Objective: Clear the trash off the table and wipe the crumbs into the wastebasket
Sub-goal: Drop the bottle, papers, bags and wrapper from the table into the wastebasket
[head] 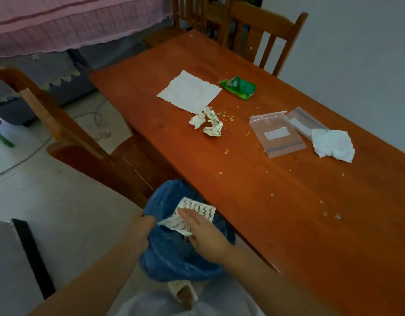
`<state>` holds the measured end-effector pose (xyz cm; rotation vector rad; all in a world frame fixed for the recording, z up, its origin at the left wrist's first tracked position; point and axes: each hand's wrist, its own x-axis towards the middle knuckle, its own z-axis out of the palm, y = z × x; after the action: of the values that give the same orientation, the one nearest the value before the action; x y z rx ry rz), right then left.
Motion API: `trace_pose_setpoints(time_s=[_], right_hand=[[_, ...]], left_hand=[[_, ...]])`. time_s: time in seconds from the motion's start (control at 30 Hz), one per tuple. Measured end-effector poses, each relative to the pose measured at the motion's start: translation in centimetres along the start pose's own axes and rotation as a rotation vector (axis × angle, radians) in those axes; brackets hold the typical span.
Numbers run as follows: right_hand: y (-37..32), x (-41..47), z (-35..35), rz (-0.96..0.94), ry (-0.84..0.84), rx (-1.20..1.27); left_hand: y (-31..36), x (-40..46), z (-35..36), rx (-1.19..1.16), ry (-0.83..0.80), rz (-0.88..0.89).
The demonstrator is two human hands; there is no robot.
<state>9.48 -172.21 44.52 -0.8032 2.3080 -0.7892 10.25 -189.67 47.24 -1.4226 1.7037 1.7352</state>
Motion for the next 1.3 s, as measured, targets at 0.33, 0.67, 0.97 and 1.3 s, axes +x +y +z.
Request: trace_pose_setpoints(time_s=[0.33, 0.67, 0.97, 1.3], right_hand=[[12.0, -1.8, -21.8, 0.251, 0.57, -0.05], [29.1, -3.9, -28.2, 0.958, 0.517, -0.329], [16.6, -4.1, -25.9, 0.513, 0.953, 0.166], [1.0, 0.6, -5.2, -0.054, -0.014, 0.258]], left_hand=[[1.2, 1.0, 4.7, 0.018, 0.078, -0.044], [1.1, 2.2, 8.0, -0.016, 0.163, -0.097], [0.9, 1.4, 6.6, -0.056, 0.095, -0.103], [0.5, 0.8, 3.8, -0.002, 0.064, -0.068]])
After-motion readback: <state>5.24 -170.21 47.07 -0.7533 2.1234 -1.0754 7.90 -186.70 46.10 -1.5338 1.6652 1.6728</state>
